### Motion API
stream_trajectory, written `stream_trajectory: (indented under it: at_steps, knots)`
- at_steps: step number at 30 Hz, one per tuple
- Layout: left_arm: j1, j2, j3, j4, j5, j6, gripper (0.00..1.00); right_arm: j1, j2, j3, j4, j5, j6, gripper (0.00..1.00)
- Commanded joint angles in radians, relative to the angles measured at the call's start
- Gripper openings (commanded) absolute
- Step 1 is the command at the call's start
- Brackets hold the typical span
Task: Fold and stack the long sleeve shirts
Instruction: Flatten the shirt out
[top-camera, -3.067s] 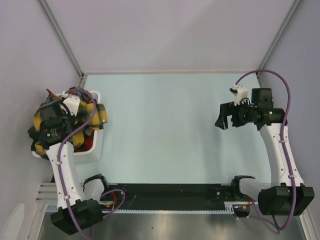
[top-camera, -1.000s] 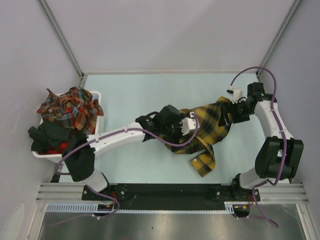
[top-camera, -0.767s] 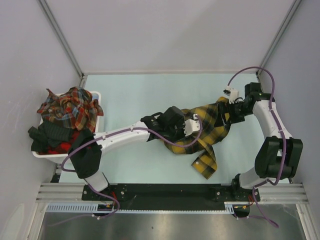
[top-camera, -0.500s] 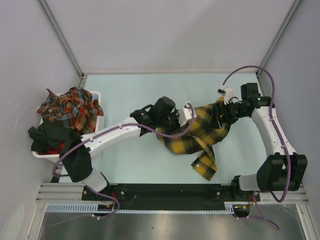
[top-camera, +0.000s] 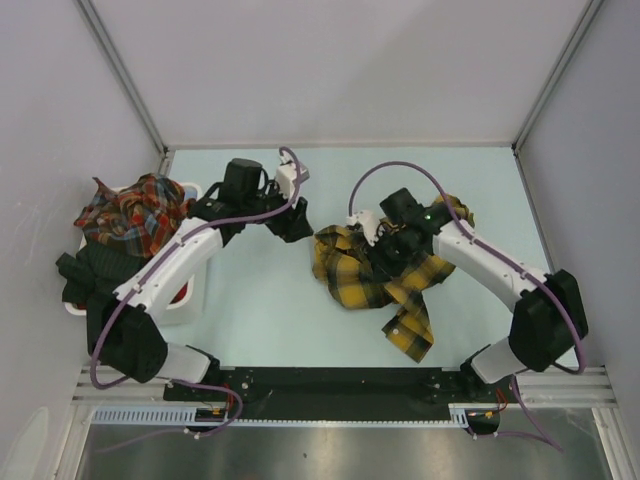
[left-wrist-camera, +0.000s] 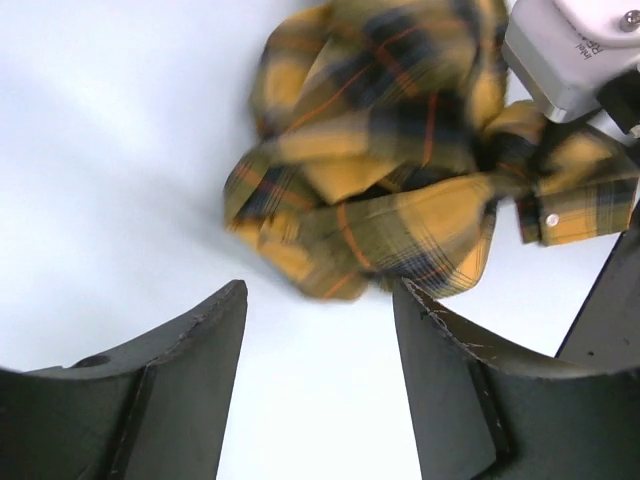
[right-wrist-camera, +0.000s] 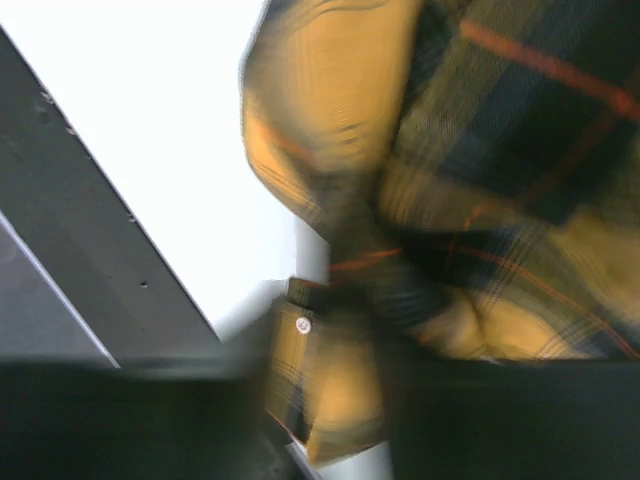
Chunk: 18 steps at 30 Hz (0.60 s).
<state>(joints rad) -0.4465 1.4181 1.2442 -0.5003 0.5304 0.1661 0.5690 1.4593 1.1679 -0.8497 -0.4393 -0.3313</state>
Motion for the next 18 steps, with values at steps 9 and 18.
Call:
stream_trajectory:
  at_steps: [9,18]
  knots:
    - [0.025,-0.108,-0.126,-0.015,0.054,0.163,0.99,-0.46,-0.111,0.567,-0.1,-0.147,-0.098,0.0]
    - [-0.156,0.039,-0.128,0.314,0.025,0.132,0.99,-0.75,-0.088,0.811,-0.177,-0.207,-0.158,0.0]
